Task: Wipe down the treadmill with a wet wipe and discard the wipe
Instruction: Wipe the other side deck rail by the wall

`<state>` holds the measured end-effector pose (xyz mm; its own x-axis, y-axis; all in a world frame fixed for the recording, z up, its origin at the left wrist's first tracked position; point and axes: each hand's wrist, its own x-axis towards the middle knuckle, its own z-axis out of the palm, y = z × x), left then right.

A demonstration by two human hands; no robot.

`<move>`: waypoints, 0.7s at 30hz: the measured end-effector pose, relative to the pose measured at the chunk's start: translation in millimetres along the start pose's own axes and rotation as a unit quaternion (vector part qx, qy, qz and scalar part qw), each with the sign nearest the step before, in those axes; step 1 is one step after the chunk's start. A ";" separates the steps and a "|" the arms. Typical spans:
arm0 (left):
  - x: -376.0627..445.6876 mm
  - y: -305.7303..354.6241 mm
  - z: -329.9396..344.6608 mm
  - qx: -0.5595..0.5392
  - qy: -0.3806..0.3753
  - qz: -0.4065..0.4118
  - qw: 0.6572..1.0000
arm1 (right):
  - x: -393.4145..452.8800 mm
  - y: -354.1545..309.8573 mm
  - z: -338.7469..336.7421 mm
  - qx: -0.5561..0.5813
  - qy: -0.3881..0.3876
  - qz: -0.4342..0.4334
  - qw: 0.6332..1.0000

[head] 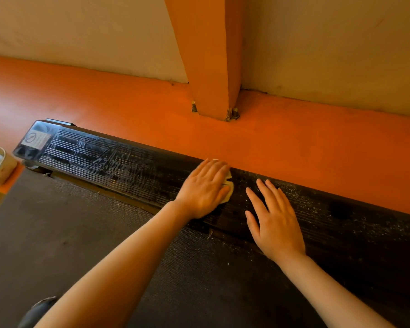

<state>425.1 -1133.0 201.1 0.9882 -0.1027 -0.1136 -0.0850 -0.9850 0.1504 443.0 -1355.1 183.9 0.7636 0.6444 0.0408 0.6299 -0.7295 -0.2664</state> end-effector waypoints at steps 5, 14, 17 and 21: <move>4.3 -7.4 -2.7 0.036 -0.024 0.059 0.997 | 0.1 0.8 -1.1 0.005 0.001 -0.003 1.000; -41.3 -65.7 -5.9 0.088 -0.029 0.031 0.995 | -0.8 0.4 -0.7 0.004 0.012 -0.001 1.000; -70.0 -75.1 -4.3 0.100 -0.048 0.058 0.992 | -0.4 0.3 -0.3 0.007 0.017 -0.003 1.000; -103.7 -101.1 -7.0 0.119 -0.049 0.020 0.992 | 0.7 0.2 1.9 0.009 0.024 -0.004 1.000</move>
<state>332.2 -1021.8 204.6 0.9673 -0.1448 -0.2081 -0.1638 -0.9835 -0.0773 443.4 -1354.3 182.1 0.7646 0.6383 0.0892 0.6338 -0.7195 -0.2839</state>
